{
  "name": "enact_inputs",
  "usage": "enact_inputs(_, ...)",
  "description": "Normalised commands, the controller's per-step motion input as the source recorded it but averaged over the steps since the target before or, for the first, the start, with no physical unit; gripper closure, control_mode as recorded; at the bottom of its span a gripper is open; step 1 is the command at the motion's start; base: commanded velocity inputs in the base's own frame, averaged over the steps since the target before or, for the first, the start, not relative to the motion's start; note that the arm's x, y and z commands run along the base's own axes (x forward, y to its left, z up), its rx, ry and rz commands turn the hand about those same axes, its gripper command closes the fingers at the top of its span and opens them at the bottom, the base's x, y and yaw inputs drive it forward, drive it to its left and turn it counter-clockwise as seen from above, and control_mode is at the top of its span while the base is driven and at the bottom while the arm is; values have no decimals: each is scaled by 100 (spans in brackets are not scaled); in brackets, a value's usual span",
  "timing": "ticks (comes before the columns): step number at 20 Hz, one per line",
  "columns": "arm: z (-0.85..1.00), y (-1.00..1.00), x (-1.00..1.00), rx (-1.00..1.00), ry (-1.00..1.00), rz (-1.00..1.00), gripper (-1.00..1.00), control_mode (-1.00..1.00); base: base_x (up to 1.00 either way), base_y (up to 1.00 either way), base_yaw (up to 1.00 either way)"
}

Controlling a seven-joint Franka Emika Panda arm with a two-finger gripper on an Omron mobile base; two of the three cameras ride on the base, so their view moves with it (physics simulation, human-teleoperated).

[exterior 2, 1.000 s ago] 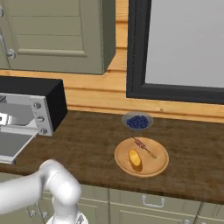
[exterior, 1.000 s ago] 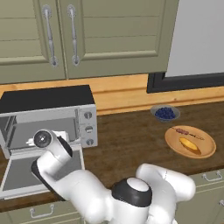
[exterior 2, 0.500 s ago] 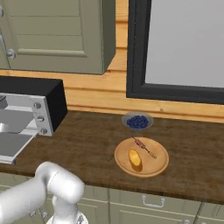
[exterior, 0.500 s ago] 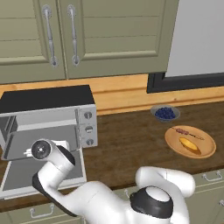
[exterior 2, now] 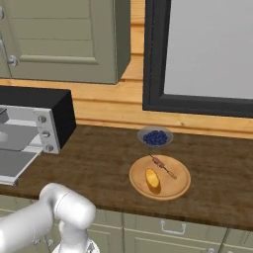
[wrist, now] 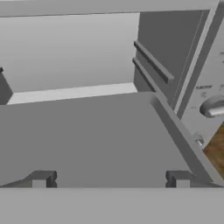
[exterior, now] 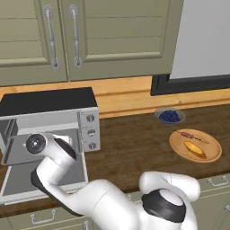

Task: Pick up the kebab skewer and baguette bread, and place them inside the toaster oven. Close the toaster oven door and start by setting the timer.

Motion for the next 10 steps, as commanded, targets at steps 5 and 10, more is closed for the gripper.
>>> enact_inputs(5, 81, -45, -14, 0, 15, -8, -100, -100, 0, 0, 0)
enact_inputs(10, 35, -93, -38, 3, 16, 0, -100, -100, 0, 0, 0)
